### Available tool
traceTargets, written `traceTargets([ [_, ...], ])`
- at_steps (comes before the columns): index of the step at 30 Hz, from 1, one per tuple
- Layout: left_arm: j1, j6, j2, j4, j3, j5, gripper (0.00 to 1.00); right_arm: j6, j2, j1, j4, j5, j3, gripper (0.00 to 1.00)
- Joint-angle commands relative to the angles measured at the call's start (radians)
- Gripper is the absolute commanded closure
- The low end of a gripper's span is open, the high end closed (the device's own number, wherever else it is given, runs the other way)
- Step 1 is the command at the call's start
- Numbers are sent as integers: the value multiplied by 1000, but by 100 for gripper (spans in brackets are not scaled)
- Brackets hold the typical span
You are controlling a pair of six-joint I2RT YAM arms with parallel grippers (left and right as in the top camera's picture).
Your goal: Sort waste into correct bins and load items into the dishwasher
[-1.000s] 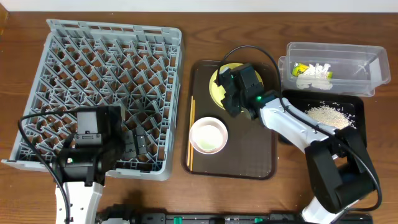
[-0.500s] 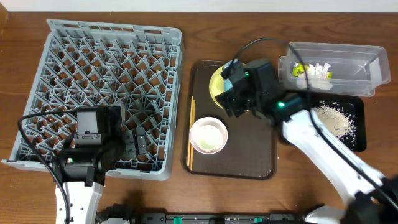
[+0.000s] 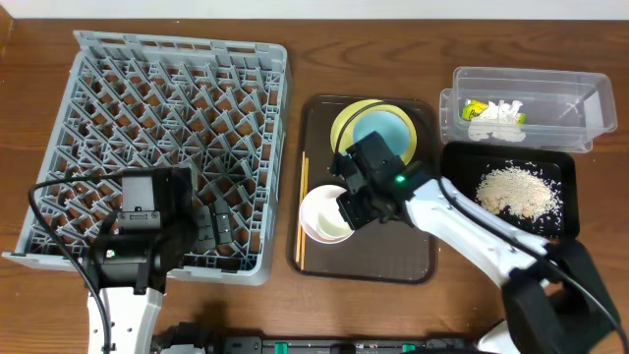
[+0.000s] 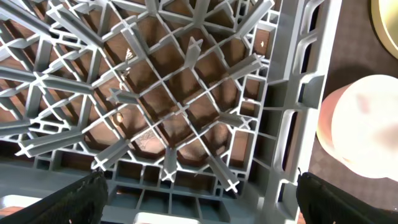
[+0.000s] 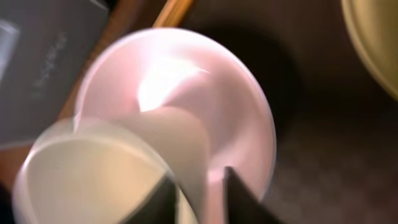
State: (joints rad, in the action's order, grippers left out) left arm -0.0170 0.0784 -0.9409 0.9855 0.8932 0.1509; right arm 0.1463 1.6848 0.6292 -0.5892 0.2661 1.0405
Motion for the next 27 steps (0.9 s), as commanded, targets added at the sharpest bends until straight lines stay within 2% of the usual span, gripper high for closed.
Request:
traceTargets([
  [1,2,6,2,1,21,-2,3,56,32,19,26,-15,-10,97],
  [7,2,11,2,0,21,-1,3,58,-32,-15,39,-16,38,99],
  [10,2,84,2,-3,21,3,3,58,-98,-63,17,-16,64,99],
  [13,2,111,-1,-39,20,137,3,60,-192,-146,12,-19,68,99],
  [19,2,154,-53,-208,9,489,3,44,-288,-265,17,61,68,99],
  [23,2,189,-125,-352,9,743,3,13,-291,-283,52,197,68,99],
  [27,2,277,-204,-498,9,915,3,14,-291,-281,105,352,68,99],
])
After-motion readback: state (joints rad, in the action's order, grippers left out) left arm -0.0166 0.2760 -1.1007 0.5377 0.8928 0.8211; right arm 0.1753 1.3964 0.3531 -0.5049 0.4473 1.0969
